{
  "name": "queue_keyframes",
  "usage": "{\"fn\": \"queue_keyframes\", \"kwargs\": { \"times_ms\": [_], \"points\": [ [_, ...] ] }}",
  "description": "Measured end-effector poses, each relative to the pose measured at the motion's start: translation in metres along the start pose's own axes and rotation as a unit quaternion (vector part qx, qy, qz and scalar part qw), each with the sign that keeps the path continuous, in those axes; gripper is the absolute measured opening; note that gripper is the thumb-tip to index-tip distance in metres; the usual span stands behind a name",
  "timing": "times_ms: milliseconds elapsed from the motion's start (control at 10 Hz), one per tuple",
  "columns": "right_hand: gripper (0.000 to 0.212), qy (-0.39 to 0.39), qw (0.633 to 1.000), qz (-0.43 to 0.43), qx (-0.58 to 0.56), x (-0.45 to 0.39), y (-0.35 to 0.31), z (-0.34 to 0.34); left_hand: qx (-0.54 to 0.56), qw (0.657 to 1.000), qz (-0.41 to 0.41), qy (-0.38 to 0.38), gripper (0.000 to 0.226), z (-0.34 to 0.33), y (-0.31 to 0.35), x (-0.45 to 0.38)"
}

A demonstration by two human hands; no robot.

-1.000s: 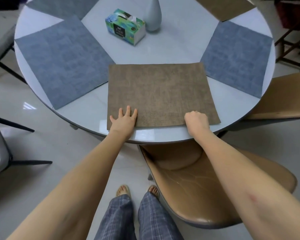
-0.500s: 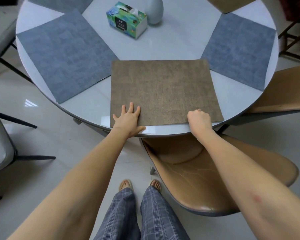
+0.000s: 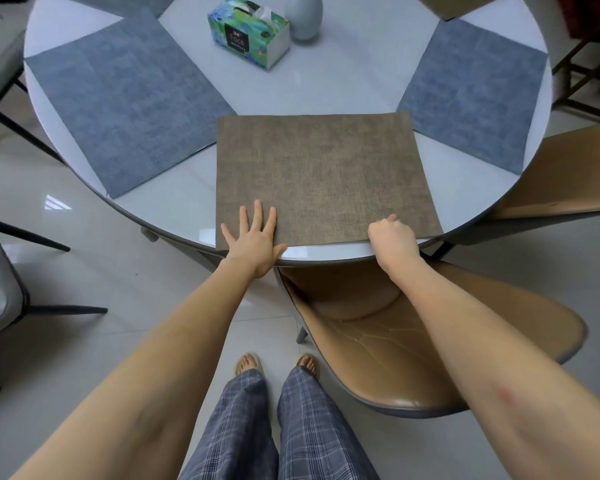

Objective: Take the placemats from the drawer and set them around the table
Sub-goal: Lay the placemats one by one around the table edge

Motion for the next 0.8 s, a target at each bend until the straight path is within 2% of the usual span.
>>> {"fn": "queue_keyframes", "kwargs": {
  "times_ms": [300, 800],
  "points": [
    [0.041, 0.013, 1.000, -0.014, 0.009, -0.005, 0.001, -0.008, 0.003, 1.000, -0.004, 0.026, 0.074, -0.002, -0.001, -0.005],
    [0.038, 0.049, 0.999, -0.018, 0.016, -0.004, -0.001, -0.017, -0.008, 1.000, -0.001, 0.030, 0.074, -0.003, -0.001, -0.003]
  ]
}}
Point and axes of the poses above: each hand's wrist, its own x-axis away from the middle knuckle, its own z-axis out of the back of the hand, y = z × x, the point moved 1 cm from there along -x, towards the middle knuckle, and after that the axes turned 3 degrees about -z, right-handed, at the moved point
